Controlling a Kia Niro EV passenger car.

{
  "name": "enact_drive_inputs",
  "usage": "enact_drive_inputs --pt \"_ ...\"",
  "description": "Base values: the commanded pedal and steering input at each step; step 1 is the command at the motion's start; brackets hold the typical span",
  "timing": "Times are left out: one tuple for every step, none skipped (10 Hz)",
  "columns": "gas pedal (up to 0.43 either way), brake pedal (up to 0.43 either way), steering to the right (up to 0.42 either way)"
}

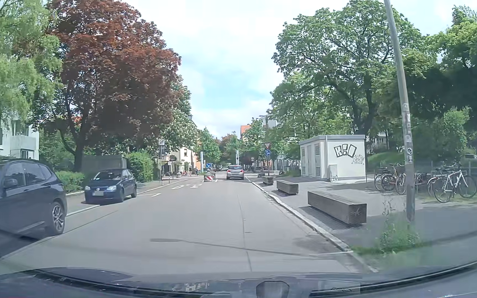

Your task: Follow the waypoints while adhering to traffic rules and regulations

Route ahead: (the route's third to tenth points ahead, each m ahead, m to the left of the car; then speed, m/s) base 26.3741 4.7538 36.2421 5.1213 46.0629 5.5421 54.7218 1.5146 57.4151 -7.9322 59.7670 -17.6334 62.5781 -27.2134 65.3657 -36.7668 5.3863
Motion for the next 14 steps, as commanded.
enact_drive_inputs --pt "0.157 0.0 -0.007" --pt "0.157 0.0 -0.018" --pt "0.157 0.0 -0.025" --pt "0.157 0.0 -0.029" --pt "0.157 0.0 -0.029" --pt "0.157 0.0 -0.029" --pt "0.157 0.0 -0.029" --pt "0.157 0.0 -0.03" --pt "0.157 0.0 -0.026" --pt "0.15 0.0 -0.022" --pt "0.13 0.0 -0.018" --pt "0.13 0.0 -0.015" --pt "0.13 0.0 -0.012" --pt "0.13 0.0 -0.011"
